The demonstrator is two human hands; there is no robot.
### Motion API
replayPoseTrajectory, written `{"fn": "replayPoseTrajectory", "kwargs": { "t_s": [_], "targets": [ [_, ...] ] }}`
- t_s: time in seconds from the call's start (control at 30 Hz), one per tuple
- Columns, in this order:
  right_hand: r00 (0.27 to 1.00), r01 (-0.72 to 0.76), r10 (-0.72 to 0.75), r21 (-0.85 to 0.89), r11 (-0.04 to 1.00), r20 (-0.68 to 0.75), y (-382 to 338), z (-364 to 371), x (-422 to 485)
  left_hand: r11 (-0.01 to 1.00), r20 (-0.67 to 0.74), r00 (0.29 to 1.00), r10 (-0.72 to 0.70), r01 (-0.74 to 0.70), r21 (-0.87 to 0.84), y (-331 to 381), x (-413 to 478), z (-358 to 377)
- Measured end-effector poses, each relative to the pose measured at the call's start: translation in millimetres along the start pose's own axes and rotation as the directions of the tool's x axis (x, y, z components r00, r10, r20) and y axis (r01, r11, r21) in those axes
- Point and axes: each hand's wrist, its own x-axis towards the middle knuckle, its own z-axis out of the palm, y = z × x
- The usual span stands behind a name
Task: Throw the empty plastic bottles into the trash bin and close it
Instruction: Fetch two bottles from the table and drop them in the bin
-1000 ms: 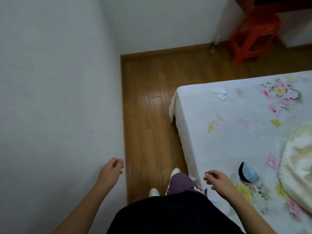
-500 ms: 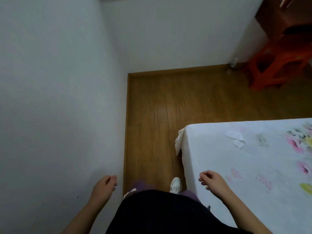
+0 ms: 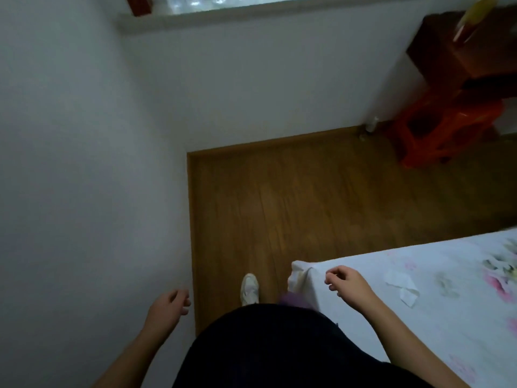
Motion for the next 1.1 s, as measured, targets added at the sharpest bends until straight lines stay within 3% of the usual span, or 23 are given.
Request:
{"fn": "replayPoseTrajectory", "kwargs": {
  "t_s": [0.13, 0.23, 0.53, 0.63, 0.83, 1.0, 1.1],
  "targets": [
    [0.987, -0.126, 0.137, 0.12, 0.985, -0.085, -4.5, -13.9, 23.8, 0.978, 0.151, 0.98, 0.127, -0.15, 0.148, 106.4, 56.1, -4.7],
    [0.962, -0.216, 0.248, 0.231, 0.949, -0.119, 2.6, -23.3, 35.3, 0.96, 0.235, 0.954, 0.183, -0.226, 0.167, 180.2, 88.8, 1.4],
    [0.888, -0.367, 0.445, 0.407, 0.836, -0.114, -18.6, -61.3, 120.4, 0.893, 0.305, 0.92, 0.244, -0.336, 0.299, 331.7, 184.4, 19.4],
    [0.898, -0.355, 0.43, 0.427, 0.832, -0.093, -59.2, -88.1, 164.1, 0.894, 0.269, 0.934, 0.237, -0.318, 0.316, 373.0, 210.5, 18.2],
    [0.965, -0.186, 0.241, 0.385, 0.904, -0.099, -151.2, -169.2, 248.0, 0.893, 0.23, 0.948, 0.218, -0.289, 0.344, 445.8, 271.2, 23.8],
    [0.968, -0.052, 0.156, 0.451, 0.891, -0.198, -199.9, -236.3, 288.1, 0.869, 0.249, 0.945, 0.212, -0.299, 0.395, 519.6, 297.1, 54.9],
    [0.944, -0.026, 0.185, 0.495, 0.868, -0.274, -201.6, -268.2, 309.2, 0.844, 0.297, 0.929, 0.221, -0.335, 0.42, 572.1, 318.7, 89.2]
  ]
}}
